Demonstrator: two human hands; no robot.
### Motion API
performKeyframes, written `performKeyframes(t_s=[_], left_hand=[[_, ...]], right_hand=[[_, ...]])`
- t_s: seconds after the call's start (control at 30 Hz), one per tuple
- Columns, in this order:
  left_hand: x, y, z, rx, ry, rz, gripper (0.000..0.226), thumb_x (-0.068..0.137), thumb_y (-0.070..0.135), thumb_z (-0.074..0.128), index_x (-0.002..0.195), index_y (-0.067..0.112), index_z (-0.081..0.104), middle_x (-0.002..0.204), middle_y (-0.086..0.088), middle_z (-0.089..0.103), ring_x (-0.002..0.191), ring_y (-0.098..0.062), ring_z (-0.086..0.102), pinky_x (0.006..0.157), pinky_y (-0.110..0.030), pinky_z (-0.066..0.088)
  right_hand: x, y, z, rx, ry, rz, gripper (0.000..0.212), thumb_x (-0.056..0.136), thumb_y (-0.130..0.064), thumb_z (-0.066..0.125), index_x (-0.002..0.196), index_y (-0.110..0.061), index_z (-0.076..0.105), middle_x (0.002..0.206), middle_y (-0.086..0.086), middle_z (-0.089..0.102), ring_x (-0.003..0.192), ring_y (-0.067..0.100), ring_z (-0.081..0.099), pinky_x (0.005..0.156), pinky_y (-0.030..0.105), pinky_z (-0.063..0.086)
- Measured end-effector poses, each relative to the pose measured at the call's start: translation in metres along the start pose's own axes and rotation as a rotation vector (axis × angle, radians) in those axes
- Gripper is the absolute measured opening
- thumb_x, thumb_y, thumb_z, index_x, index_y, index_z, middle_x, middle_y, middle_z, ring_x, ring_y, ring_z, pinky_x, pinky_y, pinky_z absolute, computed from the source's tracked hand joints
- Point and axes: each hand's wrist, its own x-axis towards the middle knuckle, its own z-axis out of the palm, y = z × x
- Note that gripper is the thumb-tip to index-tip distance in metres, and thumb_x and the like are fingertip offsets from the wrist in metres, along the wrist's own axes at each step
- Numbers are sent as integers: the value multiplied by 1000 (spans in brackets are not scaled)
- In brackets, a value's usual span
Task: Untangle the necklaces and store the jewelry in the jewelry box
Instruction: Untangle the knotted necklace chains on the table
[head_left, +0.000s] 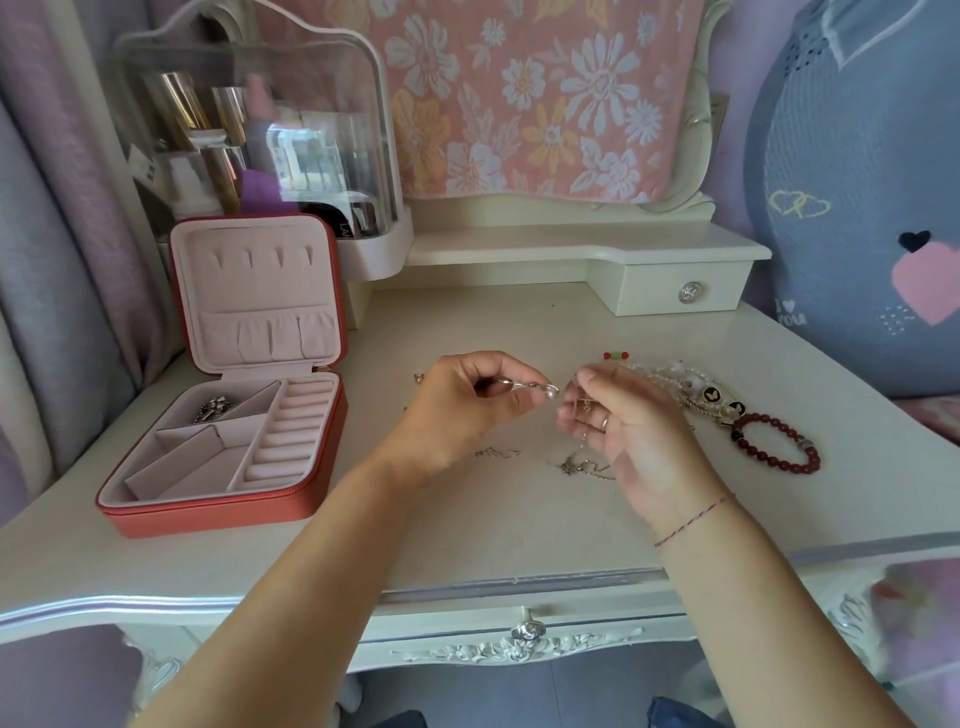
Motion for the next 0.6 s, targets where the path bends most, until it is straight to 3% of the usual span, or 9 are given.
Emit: performKeyframes(t_s=[0.1, 0.2, 0.37, 0.5, 0.6], left_hand=[[2, 0, -1, -83, 66, -21, 4, 77, 15, 77, 78, 19, 76, 73, -5, 59, 69, -16, 46, 71, -25, 36], [3, 1, -2, -115, 117, -79, 4, 84, 5, 71, 83, 10, 70, 56, 16, 54, 51, 2, 43, 55, -10, 33], [4, -2, -5, -116, 125, -117, 1, 84, 12, 72, 84, 13, 72, 61, 8, 49, 51, -1, 37, 53, -14, 30], [2, -2, -2, -100, 75, -79, 8, 83, 9, 72, 90, 5, 72, 63, 8, 63, 55, 2, 48, 57, -9, 38], [3, -4, -2, -87, 44, -73, 10, 79, 14, 74, 88, 9, 74, 90, -13, 74, 80, -14, 62, 79, -24, 49]], right_hand=[[-3, 1, 1, -63, -4, 1, 17, 95, -6, 52, 80, -13, 56, 62, 0, 56, 51, 11, 49, 50, 24, 46], [-3, 2, 1, -200, 20, -86, 18, 94, -7, 55, 77, -13, 58, 62, -1, 57, 53, 11, 49, 54, 23, 42], [-5, 4, 3, -401, 49, -243, 21, 80, -34, 66, 70, -16, 62, 77, 4, 56, 72, 10, 51, 65, 22, 39], [-6, 3, 6, -408, -83, -364, 20, 79, -21, 76, 96, -14, 65, 82, -2, 61, 75, 4, 55, 72, 14, 44], [-4, 5, 7, -519, -112, -385, 16, 82, -10, 73, 95, -18, 69, 77, 0, 64, 73, 10, 58, 70, 20, 47]])
